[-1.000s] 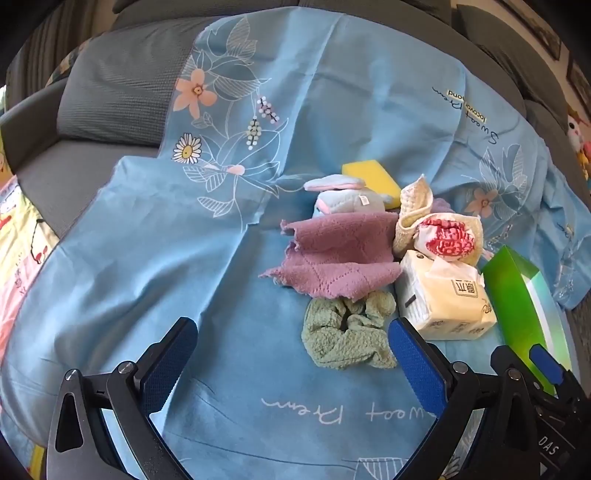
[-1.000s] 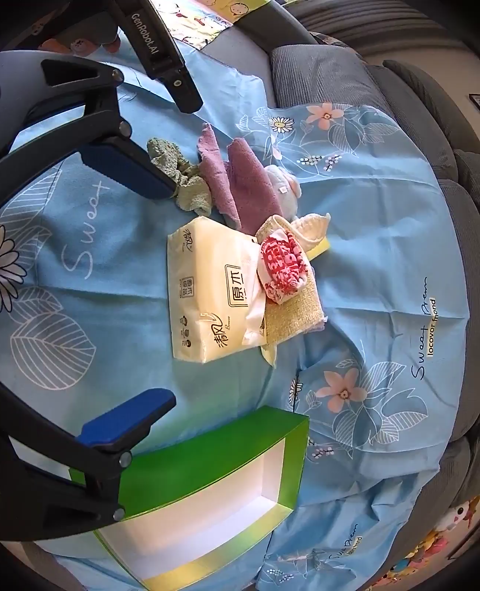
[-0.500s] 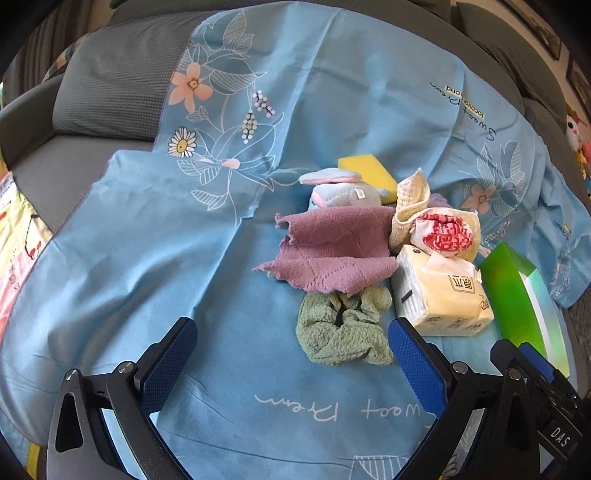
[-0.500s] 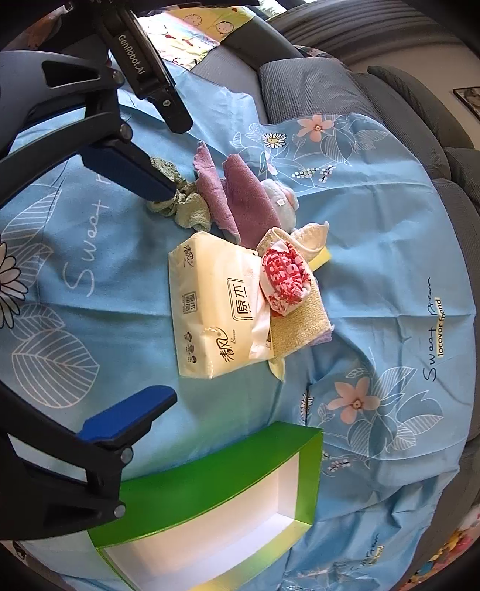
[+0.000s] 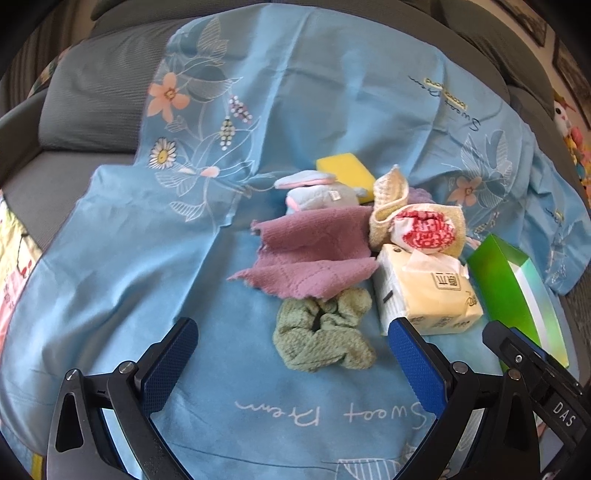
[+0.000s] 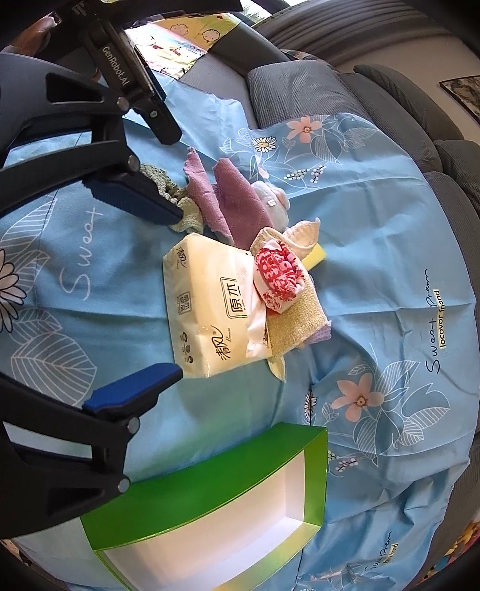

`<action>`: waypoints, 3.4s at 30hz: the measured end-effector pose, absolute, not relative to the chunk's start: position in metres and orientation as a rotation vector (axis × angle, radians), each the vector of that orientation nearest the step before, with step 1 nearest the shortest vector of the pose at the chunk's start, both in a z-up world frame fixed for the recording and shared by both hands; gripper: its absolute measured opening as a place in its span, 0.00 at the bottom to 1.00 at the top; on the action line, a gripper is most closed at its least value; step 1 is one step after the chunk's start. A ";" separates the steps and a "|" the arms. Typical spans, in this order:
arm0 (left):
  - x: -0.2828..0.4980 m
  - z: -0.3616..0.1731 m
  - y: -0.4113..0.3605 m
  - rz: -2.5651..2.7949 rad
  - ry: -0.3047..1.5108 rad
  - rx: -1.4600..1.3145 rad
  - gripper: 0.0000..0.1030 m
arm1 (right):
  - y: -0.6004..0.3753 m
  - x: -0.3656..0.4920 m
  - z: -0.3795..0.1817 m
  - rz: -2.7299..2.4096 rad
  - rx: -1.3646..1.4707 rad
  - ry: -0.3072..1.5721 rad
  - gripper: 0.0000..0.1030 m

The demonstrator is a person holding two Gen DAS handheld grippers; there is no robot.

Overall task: Organize soft objects
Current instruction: 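Move the right tool toward the red-and-white patterned ball on the pile, then close the right gripper on the red-and-white patterned ball, then carry the ball with the right gripper into the green box and release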

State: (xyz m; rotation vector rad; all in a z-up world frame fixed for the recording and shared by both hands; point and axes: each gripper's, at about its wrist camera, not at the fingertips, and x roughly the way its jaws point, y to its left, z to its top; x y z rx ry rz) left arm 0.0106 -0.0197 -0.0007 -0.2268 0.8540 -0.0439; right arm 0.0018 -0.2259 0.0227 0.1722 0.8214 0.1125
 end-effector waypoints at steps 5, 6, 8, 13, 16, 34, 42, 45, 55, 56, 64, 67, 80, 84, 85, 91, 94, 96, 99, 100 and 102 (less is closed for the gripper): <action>0.025 0.014 -0.033 -0.127 0.837 -0.216 1.00 | -0.226 0.013 0.038 0.161 0.202 0.833 0.54; 0.029 0.017 -0.037 -0.116 0.832 -0.211 0.98 | -0.226 0.018 0.042 0.172 0.211 0.836 0.55; 0.039 0.022 -0.048 -0.128 0.824 -0.179 0.97 | -0.228 0.032 0.051 0.197 0.234 0.838 0.56; 0.076 0.011 -0.067 -0.232 0.893 -0.235 0.95 | -0.236 0.079 0.052 0.225 0.291 0.899 0.63; 0.088 0.010 -0.074 -0.276 0.877 -0.258 0.94 | -0.234 0.101 0.044 0.232 0.286 0.935 0.66; 0.138 -0.024 -0.088 -0.387 0.919 -0.333 0.66 | -0.240 0.161 -0.001 0.257 0.290 1.019 0.40; 0.115 0.004 -0.089 -0.511 0.883 -0.385 0.34 | -0.241 0.140 0.020 0.278 0.299 0.959 0.34; 0.102 0.020 -0.091 -0.536 0.844 -0.372 0.34 | -0.246 0.123 0.035 0.289 0.317 0.914 0.34; 0.052 0.055 -0.147 -0.628 0.774 -0.250 0.34 | -0.279 0.048 0.070 0.181 0.320 0.768 0.34; 0.049 0.056 -0.157 -0.643 0.773 -0.233 0.34 | -0.286 0.041 0.070 0.162 0.324 0.758 0.34; 0.026 0.060 -0.238 -0.749 0.794 -0.158 0.34 | -0.354 -0.002 0.074 -0.026 0.397 0.708 0.34; 0.021 0.056 -0.266 -0.794 0.808 -0.148 0.34 | -0.381 -0.015 0.074 -0.080 0.418 0.708 0.35; 0.019 0.031 -0.336 -0.863 0.919 -0.104 0.34 | -0.456 -0.033 0.054 -0.210 0.516 0.773 0.37; 0.019 0.024 -0.342 -0.862 0.948 -0.102 0.34 | -0.469 -0.032 0.045 -0.219 0.554 0.799 0.38; 0.018 0.023 -0.343 -0.862 0.950 -0.101 0.34 | -0.470 -0.033 0.044 -0.224 0.559 0.801 0.38; 0.016 0.020 -0.343 -0.851 0.964 -0.101 0.34 | -0.477 -0.030 0.038 -0.247 0.580 0.837 0.43; 0.016 0.025 -0.342 -0.870 0.978 -0.102 0.34 | -0.478 -0.031 0.038 -0.279 0.590 0.847 0.81; 0.015 0.031 -0.336 -0.869 0.983 -0.109 0.49 | -0.476 -0.034 0.042 -0.264 0.586 0.819 0.86; 0.013 0.043 -0.320 -0.821 0.943 -0.105 0.67 | -0.470 -0.037 0.050 -0.227 0.597 0.782 0.89; 0.013 0.046 -0.315 -0.805 0.929 -0.105 0.70 | -0.467 -0.037 0.054 -0.213 0.591 0.771 0.90; 0.012 0.054 -0.297 -0.779 0.898 -0.117 0.76 | -0.460 -0.037 0.059 -0.198 0.583 0.754 0.91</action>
